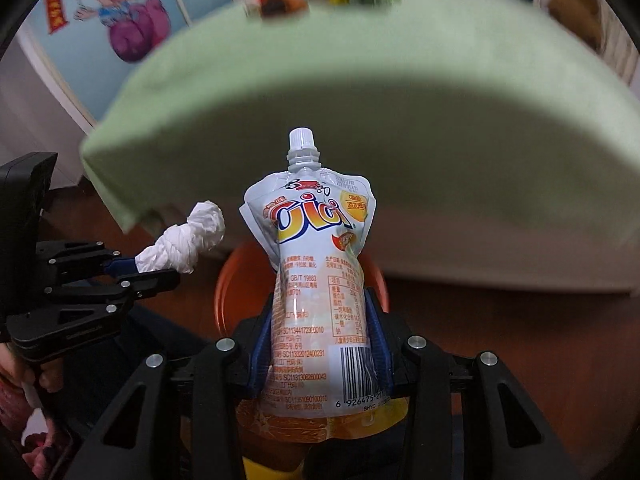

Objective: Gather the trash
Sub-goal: 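Carry tissue and pouch to the orange bucket and open both grippers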

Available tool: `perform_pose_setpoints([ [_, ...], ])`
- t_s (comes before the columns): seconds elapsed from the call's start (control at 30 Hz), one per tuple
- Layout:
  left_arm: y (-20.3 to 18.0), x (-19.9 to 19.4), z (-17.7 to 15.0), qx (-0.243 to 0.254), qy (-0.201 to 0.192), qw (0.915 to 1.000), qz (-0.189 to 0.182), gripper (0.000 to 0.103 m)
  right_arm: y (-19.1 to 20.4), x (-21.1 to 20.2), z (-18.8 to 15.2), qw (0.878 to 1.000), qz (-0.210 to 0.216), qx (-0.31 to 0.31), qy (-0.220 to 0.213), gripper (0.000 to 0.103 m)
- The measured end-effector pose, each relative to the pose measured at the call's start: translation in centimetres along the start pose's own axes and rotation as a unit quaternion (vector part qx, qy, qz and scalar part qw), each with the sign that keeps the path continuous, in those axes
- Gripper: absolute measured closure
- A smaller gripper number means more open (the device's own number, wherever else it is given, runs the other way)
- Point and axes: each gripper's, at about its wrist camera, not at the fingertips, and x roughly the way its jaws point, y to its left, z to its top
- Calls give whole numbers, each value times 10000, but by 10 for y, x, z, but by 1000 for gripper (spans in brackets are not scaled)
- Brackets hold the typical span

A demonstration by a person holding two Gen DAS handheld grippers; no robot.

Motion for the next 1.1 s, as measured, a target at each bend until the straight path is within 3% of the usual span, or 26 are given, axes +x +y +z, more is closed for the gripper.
perform_pose_setpoints([
  [0.2, 8, 66, 0, -221, 666, 9975, -1, 82, -8, 71, -12, 9965, -11, 337, 770, 62],
  [0.37, 7, 83, -1, -117, 912, 9956, 177, 82, -19, 90, -10, 9939, 19, 532, 965, 61],
  [0.47, 5, 81, -2, -40, 882, 9956, 306, 76, -21, 88, -12, 9942, 3, 566, 917, 54],
  [0.53, 5, 75, -10, -11, 805, 9961, 352, 61, -24, 90, -9, 9938, 74, 673, 883, 42],
  [0.57, 3, 73, -17, 15, 764, 9963, 400, 44, -24, 90, -9, 9935, 161, 732, 855, 32],
  [0.6, -1, 70, -17, 39, 708, 9964, 459, 38, -26, 88, -8, 9933, 228, 813, 784, 32],
  [0.73, 0, 63, -16, 106, 667, 9963, 529, 33, -32, 80, -6, 9924, 237, 1019, 647, 32],
  [1.1, -2, 47, -15, 177, 471, 9973, 541, 33, -41, 70, -8, 9900, 431, 1231, 530, 28],
])
